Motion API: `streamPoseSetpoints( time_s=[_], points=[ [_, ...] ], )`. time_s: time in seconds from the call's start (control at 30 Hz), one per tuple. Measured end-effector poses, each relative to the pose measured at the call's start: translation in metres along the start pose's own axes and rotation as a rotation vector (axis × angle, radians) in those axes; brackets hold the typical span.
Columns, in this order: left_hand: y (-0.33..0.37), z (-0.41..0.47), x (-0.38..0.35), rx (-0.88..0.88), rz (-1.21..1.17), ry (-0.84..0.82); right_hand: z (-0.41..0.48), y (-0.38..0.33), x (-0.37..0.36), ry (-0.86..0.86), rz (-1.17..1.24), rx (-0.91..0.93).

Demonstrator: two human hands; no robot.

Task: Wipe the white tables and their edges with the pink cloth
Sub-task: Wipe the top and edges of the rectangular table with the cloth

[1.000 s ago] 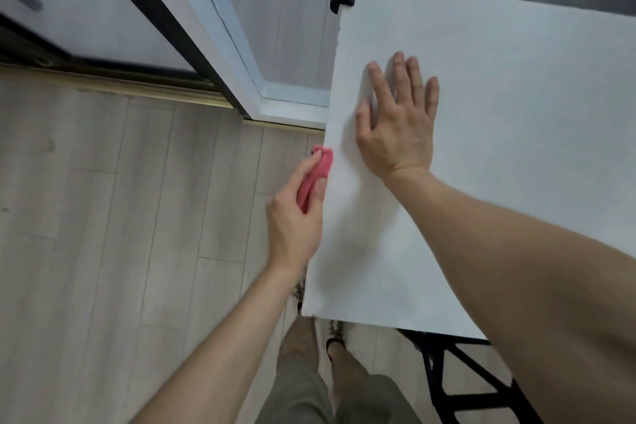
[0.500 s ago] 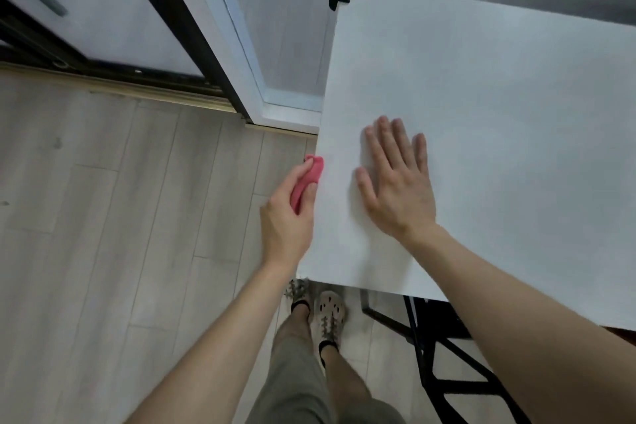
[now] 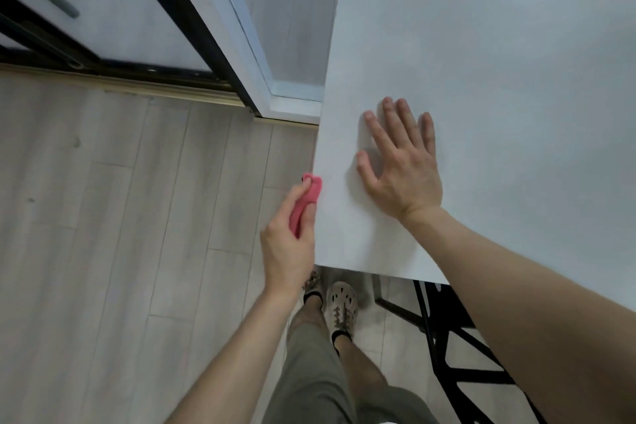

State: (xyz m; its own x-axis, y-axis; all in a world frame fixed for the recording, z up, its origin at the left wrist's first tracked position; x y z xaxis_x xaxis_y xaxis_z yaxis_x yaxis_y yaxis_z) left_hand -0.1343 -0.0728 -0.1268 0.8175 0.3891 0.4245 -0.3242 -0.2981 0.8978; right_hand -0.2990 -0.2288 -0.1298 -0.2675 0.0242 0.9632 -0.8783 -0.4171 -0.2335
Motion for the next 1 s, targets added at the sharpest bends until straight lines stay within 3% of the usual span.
streamPoseSetpoints(
  time_s=[0.07,0.27,0.5,0.77,0.87,1.0],
  points=[
    [-0.002,-0.006,0.004,-0.001,0.041,0.005,0.000,-0.001,0.000,0.001,-0.008,0.007],
    [0.017,0.103,-0.029,-0.036,0.014,-0.010,0.000,-0.001,0.000,0.000,-0.037,-0.006],
    [-0.023,-0.065,0.022,0.101,0.058,-0.034,-0.001,-0.002,0.000,-0.019,-0.054,-0.003],
    [0.004,0.058,-0.013,0.042,0.084,-0.055,-0.003,-0.002,-0.004,-0.014,-0.046,-0.005],
    [-0.013,0.005,0.003,0.064,0.082,-0.145,-0.002,0.000,-0.006,-0.017,-0.035,0.000],
    [-0.066,-0.042,0.042,0.275,0.120,-0.415,-0.003,0.004,-0.007,-0.024,-0.008,-0.001]
  ],
)
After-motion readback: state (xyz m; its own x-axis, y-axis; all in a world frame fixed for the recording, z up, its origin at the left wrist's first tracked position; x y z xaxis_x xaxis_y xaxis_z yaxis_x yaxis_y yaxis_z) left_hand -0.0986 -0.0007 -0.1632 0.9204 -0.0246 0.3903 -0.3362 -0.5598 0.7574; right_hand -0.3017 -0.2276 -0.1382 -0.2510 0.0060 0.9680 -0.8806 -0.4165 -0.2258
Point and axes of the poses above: each hand's wrist, its own z-axis towards the middle knuckle, its own x-axis out of the back of the hand, y = z × x, the point moved 9 cm from there along z, towards the middle knuckle, and after that the axes turned 1 degree about -x, right-handed, at the moved point
